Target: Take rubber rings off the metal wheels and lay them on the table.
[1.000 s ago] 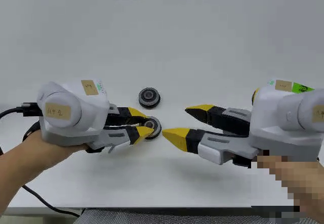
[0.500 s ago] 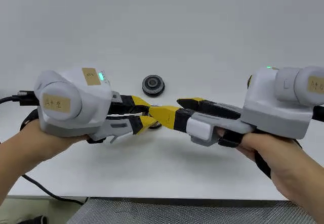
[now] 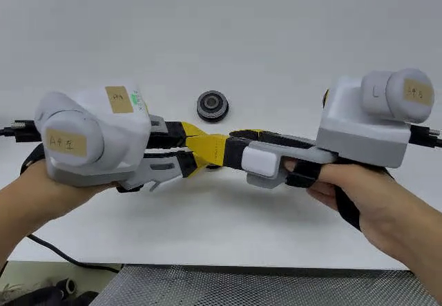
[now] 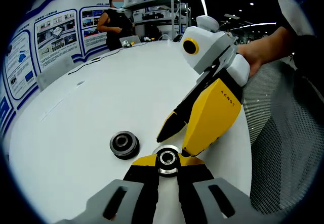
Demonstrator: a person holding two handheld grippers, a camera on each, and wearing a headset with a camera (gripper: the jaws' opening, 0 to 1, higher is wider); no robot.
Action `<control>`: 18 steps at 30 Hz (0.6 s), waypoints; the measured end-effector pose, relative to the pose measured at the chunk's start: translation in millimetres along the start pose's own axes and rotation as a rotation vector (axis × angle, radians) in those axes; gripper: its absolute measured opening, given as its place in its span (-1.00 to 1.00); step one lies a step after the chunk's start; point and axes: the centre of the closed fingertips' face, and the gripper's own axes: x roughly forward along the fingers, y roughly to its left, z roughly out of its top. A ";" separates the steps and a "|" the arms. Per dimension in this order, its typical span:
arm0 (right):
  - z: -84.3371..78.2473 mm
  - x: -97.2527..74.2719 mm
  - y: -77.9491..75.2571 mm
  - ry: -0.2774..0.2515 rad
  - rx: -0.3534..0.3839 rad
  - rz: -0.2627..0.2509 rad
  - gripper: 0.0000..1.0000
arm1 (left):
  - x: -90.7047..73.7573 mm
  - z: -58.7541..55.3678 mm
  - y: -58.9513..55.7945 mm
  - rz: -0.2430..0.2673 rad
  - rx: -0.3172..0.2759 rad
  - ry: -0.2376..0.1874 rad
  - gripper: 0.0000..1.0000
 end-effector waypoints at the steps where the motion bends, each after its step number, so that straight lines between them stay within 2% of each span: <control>1: 0.8 1.5 -2.0 0.005 0.014 0.000 0.21 | 0.1 0.1 0.0 -0.001 0.000 0.000 -0.75; 6: 2.5 2.9 -1.4 -0.002 0.068 0.009 0.26 | 0.3 -0.1 -0.2 0.003 -0.004 -0.001 -0.75; 16: -9.8 1.6 -2.4 0.047 0.078 0.021 0.25 | 0.3 -0.7 -0.5 0.000 0.000 0.000 -0.75; 18: -9.6 0.9 -1.6 0.043 0.080 0.025 0.24 | 0.2 -0.8 -0.5 0.000 -0.001 0.000 -0.75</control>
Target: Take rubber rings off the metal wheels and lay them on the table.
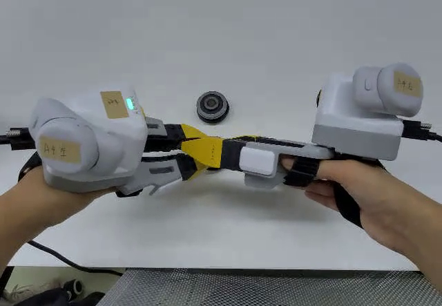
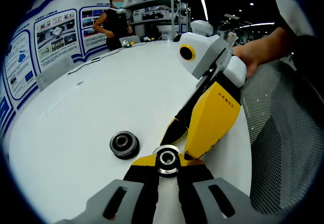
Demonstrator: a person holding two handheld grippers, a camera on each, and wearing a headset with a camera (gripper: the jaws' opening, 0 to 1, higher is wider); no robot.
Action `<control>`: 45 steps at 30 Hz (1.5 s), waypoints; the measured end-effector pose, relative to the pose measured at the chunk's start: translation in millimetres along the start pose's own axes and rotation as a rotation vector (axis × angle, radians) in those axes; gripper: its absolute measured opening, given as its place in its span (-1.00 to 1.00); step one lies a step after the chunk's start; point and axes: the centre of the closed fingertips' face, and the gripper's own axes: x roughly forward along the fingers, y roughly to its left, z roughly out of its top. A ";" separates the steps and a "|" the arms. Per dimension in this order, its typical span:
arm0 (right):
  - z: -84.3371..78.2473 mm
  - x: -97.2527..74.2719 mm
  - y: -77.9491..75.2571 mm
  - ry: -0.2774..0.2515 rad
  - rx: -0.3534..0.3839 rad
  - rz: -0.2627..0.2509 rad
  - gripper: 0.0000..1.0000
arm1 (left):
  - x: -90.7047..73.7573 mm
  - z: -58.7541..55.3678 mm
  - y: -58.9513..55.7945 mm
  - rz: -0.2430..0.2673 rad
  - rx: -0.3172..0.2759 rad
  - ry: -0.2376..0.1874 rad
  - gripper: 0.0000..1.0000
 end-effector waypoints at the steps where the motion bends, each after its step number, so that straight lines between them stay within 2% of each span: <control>1: -0.4 -0.6 -0.1 0.001 0.003 0.000 0.23 | -0.1 0.1 0.0 -0.001 -0.002 -0.001 -0.75; 13: -2.4 -3.6 3.2 0.010 0.008 0.011 0.20 | -0.1 0.0 -0.5 -0.003 0.000 0.001 -0.75; 22: -5.6 -5.6 -0.5 0.020 -0.001 -0.008 0.19 | 0.0 0.0 -1.1 -0.007 0.007 0.007 -0.75; 38: -10.9 -10.5 1.8 0.045 0.039 0.012 0.16 | -0.3 0.1 0.2 -0.007 0.006 0.010 -0.75; 45: -10.1 -11.7 -1.9 0.023 0.078 0.017 0.08 | -0.2 0.2 1.0 -0.008 0.004 0.010 -0.75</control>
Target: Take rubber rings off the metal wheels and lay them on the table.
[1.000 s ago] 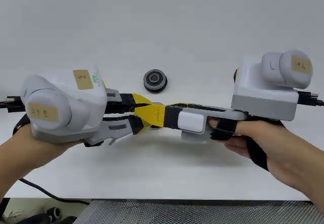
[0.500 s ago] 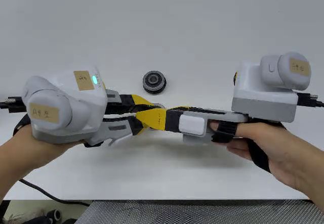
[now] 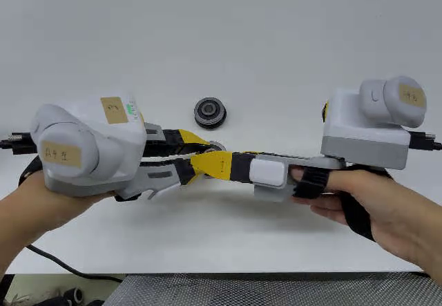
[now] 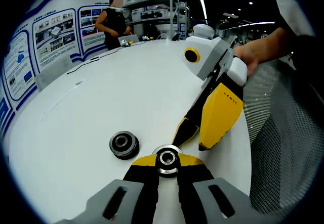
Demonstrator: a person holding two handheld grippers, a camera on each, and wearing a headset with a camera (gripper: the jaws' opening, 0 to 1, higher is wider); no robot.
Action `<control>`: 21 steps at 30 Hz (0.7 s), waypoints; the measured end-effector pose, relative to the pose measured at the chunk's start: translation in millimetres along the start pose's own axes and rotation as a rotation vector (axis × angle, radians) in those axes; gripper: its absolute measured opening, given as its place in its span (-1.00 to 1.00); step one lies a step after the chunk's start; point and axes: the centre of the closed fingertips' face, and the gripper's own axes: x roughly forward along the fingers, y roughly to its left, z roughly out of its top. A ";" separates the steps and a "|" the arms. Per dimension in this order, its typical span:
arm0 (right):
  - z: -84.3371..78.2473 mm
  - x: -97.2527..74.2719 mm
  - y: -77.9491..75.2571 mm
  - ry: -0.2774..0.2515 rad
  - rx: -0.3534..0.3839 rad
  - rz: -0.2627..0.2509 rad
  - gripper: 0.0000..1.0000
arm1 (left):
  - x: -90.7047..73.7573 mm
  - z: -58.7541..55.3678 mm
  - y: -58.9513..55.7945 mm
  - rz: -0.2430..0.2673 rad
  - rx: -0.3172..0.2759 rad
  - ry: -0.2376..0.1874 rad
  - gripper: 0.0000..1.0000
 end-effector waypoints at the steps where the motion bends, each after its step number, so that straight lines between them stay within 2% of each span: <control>1: 0.5 -0.2 0.2 -0.004 0.006 0.003 0.08 | 0.0 0.0 0.1 0.000 -0.001 0.000 -0.75; 16: 2.3 -3.4 2.6 -0.021 0.014 0.021 0.01 | 0.5 -0.3 0.3 0.000 -0.001 0.006 -0.75; 21: -1.7 -2.1 -3.3 -0.008 0.001 -0.003 0.05 | 0.6 -0.5 -0.1 -0.001 0.001 0.007 -0.75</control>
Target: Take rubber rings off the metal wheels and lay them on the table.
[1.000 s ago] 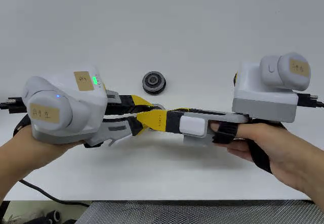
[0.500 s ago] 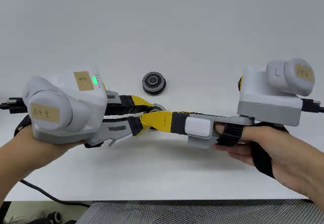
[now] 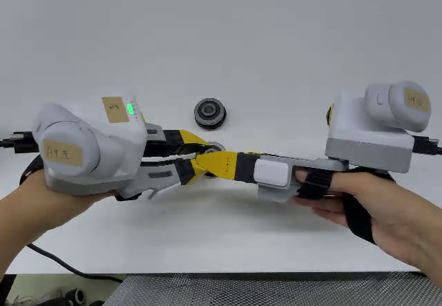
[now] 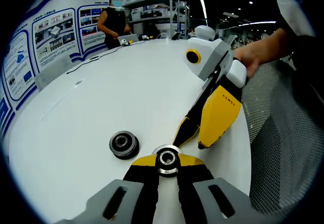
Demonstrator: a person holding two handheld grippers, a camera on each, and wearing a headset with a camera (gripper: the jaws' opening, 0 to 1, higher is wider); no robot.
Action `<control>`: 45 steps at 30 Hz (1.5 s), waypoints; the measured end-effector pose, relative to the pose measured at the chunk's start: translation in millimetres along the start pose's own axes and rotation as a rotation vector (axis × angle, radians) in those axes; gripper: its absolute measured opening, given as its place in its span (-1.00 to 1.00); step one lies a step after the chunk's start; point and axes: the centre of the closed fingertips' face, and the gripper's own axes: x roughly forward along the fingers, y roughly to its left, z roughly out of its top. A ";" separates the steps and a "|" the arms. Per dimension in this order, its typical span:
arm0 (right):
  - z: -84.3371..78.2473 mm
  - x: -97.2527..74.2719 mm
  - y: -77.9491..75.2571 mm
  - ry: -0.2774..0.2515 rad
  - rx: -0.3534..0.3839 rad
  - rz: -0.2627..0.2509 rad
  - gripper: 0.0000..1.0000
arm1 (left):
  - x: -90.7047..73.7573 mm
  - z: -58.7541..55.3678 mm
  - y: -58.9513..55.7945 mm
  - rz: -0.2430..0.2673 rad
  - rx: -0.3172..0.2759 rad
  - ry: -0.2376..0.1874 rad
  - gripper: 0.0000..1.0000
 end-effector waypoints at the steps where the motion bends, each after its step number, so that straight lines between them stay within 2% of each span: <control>1: -0.4 -0.1 0.6 0.000 0.002 0.003 0.05 | 0.0 0.0 -0.1 0.000 0.000 0.000 -0.75; 11: -0.5 1.2 2.7 -0.004 0.011 0.010 0.05 | -0.1 -0.1 -0.7 0.000 -0.001 -0.002 -0.75; 28: -1.7 6.0 3.5 0.020 -0.055 -0.059 0.11 | 0.0 -0.5 0.2 -0.014 0.005 0.011 -0.76; 35: 2.3 10.1 3.9 0.007 -0.069 -0.081 0.12 | -0.4 -0.7 1.4 -0.017 0.018 0.020 -0.77; 38: 7.8 13.7 4.6 -0.022 -0.065 -0.089 0.15 | -0.6 -0.7 1.4 -0.029 0.014 0.020 -0.78; 40: 7.4 14.9 6.8 -0.008 -0.079 -0.090 0.17 | -0.2 -0.4 0.5 -0.028 0.037 0.033 -0.78; 45: 4.9 12.5 4.6 0.004 -0.087 -0.096 0.16 | -0.4 -0.7 0.8 -0.024 0.031 0.028 -0.78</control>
